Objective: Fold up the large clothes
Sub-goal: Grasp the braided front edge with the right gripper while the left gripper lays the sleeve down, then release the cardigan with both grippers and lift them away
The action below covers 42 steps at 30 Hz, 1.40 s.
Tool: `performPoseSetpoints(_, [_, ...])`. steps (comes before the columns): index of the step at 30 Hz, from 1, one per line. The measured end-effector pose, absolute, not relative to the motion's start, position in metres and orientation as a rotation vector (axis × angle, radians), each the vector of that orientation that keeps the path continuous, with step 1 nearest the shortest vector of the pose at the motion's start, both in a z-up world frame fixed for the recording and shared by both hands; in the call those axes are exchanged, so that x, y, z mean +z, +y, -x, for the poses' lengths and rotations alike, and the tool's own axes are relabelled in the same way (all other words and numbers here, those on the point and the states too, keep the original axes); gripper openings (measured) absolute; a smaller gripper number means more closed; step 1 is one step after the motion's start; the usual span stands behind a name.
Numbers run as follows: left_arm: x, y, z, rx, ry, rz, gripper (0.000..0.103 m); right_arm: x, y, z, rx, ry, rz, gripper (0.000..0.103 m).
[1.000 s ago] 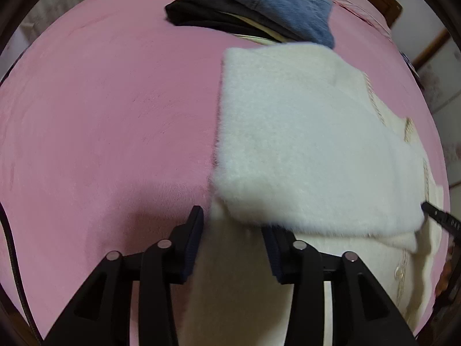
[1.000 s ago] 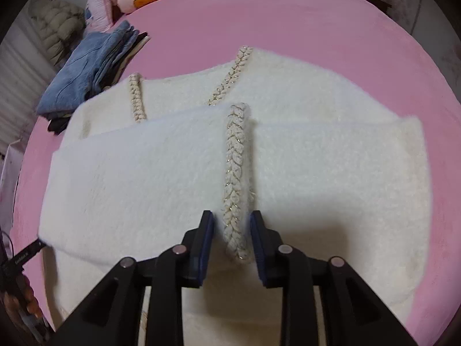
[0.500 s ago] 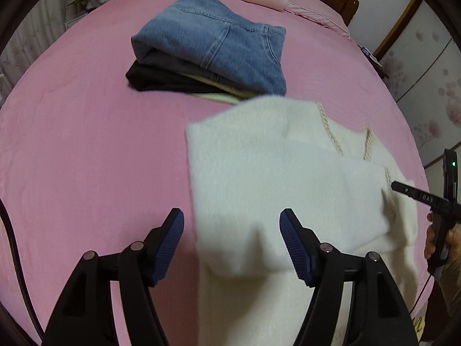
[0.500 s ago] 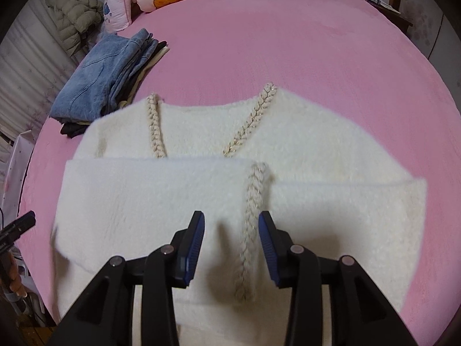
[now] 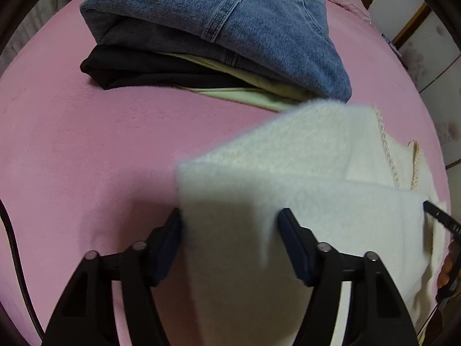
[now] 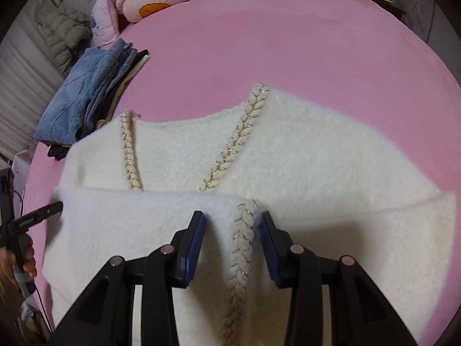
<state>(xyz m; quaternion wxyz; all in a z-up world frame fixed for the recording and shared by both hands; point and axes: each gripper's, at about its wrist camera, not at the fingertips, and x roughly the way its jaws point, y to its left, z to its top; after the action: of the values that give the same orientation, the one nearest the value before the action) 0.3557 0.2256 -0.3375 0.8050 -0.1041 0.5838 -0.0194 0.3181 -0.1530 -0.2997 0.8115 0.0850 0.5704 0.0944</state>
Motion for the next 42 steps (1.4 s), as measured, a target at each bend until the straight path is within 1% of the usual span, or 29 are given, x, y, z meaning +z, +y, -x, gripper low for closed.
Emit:
performPoseSetpoints(1, [-0.337, 0.225, -0.357, -0.033, 1.247, 0.223, 0.056, -0.300, -0.151, -0.317, 0.201, 1.215, -0.161, 0.026])
performPoseSetpoints(2, [-0.336, 0.225, -0.357, -0.025, 1.243, 0.220, 0.044, -0.300, -0.150, -0.317, 0.199, 1.210, -0.141, 0.019])
performPoseSetpoints(3, [-0.334, 0.224, -0.357, -0.007, 1.232, 0.203, 0.030, -0.299, -0.150, -0.316, 0.203, 1.203, -0.132, 0.017])
performPoseSetpoints(5, [-0.330, 0.222, -0.355, 0.013, 1.218, 0.165, 0.018, -0.294, -0.152, -0.312, 0.199, 1.182, -0.131, 0.015])
performPoseSetpoints(6, [-0.325, 0.219, -0.353, 0.020, 1.202, 0.142, 0.014, -0.290, -0.151, -0.309, 0.191, 1.170, -0.124, 0.014])
performPoseSetpoints(10, [-0.310, 0.211, -0.347, 0.029, 1.156, 0.087, 0.012, -0.264, -0.150, -0.295, 0.151, 1.119, -0.103, 0.012])
performPoseSetpoints(13, [-0.314, 0.207, -0.347, 0.028, 1.156, 0.044, 0.012, -0.255, -0.148, -0.289, 0.117, 1.105, -0.082, 0.012])
performPoseSetpoints(20, [-0.331, 0.200, -0.352, 0.046, 1.176, 0.002, 0.012, -0.300, -0.145, -0.299, 0.053, 1.192, -0.049, 0.011])
performPoseSetpoints(24, [-0.326, 0.197, -0.348, 0.037, 1.170, -0.036, 0.016, -0.299, -0.145, -0.298, 0.034, 1.185, -0.059, 0.012])
performPoseSetpoints(27, [-0.312, 0.188, -0.343, 0.039, 1.172, -0.040, 0.032, -0.285, -0.145, -0.290, 0.022, 1.190, -0.047, 0.014])
performPoseSetpoints(29, [-0.301, 0.186, -0.340, 0.033, 1.155, -0.025, 0.039, -0.273, -0.143, -0.282, 0.027, 1.191, -0.040, 0.014])
performPoseSetpoints(30, [-0.291, 0.183, -0.336, 0.025, 1.140, -0.019, 0.047, -0.264, -0.142, -0.277, 0.032, 1.183, -0.041, 0.014])
performPoseSetpoints(31, [-0.282, 0.181, -0.332, 0.023, 1.128, -0.021, 0.052, -0.256, -0.139, -0.272, 0.034, 1.177, -0.044, 0.014])
performPoseSetpoints(32, [-0.273, 0.179, -0.328, 0.023, 1.113, -0.025, 0.060, -0.249, -0.138, -0.267, 0.037, 1.171, -0.050, 0.014])
performPoseSetpoints(33, [-0.259, 0.176, -0.320, 0.022, 1.088, -0.032, 0.064, -0.239, -0.137, -0.260, 0.042, 1.167, -0.062, 0.014])
performPoseSetpoints(38, [-0.199, 0.169, -0.291, -0.021, 1.026, -0.034, 0.070, -0.192, -0.127, -0.235, 0.065, 1.149, -0.096, 0.014])
performPoseSetpoints(42, [-0.151, 0.159, -0.258, -0.037, 0.994, -0.018, 0.079, -0.152, -0.116, -0.218, 0.089, 1.107, -0.093, 0.015])
